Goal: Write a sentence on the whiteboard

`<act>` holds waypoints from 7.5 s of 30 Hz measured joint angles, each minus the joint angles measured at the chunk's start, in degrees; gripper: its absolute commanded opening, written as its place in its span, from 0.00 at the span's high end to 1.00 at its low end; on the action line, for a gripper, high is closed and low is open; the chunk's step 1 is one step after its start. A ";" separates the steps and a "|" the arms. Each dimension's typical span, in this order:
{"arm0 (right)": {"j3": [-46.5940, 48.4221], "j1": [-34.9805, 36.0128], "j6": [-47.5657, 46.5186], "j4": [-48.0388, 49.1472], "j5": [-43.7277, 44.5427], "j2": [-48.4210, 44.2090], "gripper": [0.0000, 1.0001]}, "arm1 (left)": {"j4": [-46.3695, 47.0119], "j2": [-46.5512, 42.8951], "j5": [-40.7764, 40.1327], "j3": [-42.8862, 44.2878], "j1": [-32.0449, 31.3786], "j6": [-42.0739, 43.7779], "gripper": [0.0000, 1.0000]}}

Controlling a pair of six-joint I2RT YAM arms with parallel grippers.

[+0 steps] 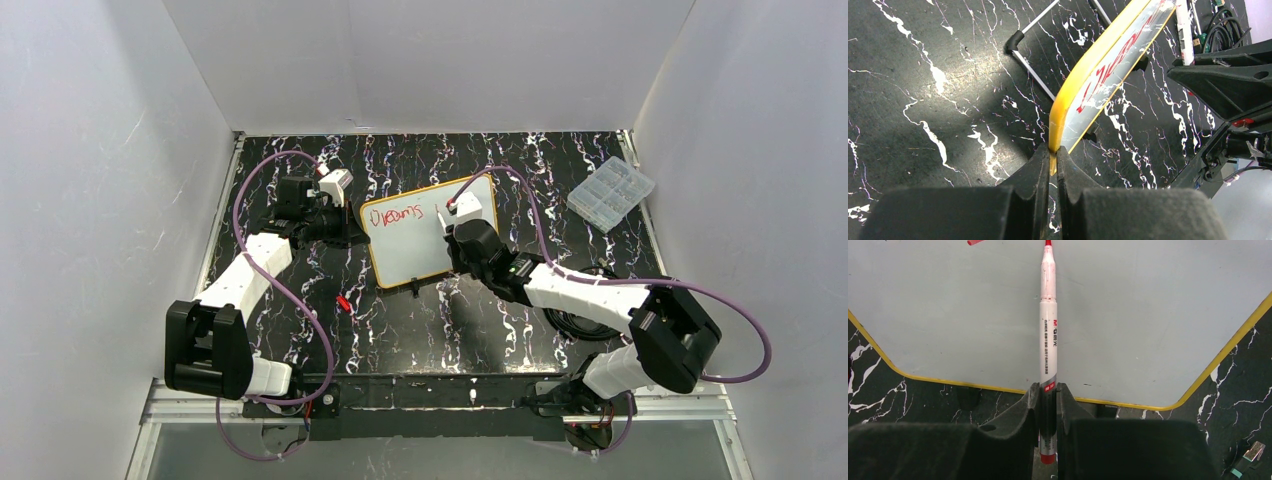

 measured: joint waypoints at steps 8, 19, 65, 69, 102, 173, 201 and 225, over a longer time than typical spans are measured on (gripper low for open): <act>-0.22 0.00 0.33 -0.39 0.07 0.00 0.99 | -0.02 0.00 -0.02 0.00 0.00 0.00 1.00; 1.68 -0.63 -0.98 -1.33 1.40 0.02 0.99 | -0.09 -0.07 0.00 0.00 0.00 0.00 1.00; 3.30 -2.91 -1.03 -3.02 1.03 1.20 0.99 | -0.57 -0.44 0.00 0.00 -0.13 0.00 1.00; 2.71 -2.93 -1.20 -2.91 0.79 0.35 0.99 | -0.59 -0.44 0.00 0.00 -0.15 0.00 1.00; 1.07 -3.10 -0.63 -3.74 -0.83 0.00 0.99 | -0.66 -0.44 -0.02 0.00 -0.17 0.00 1.00; 2.03 -4.90 -4.00 -4.26 2.29 -1.57 0.99 | -1.03 -0.52 0.00 0.00 -0.24 -0.02 1.00; 2.05 -7.19 -3.67 -4.61 0.35 1.40 0.99 | -1.01 -0.52 0.00 0.00 -0.24 -0.02 1.00; 3.61 -7.30 -4.22 -4.61 -0.68 1.66 0.99 | -1.07 -0.63 0.00 0.00 -0.26 -0.02 1.00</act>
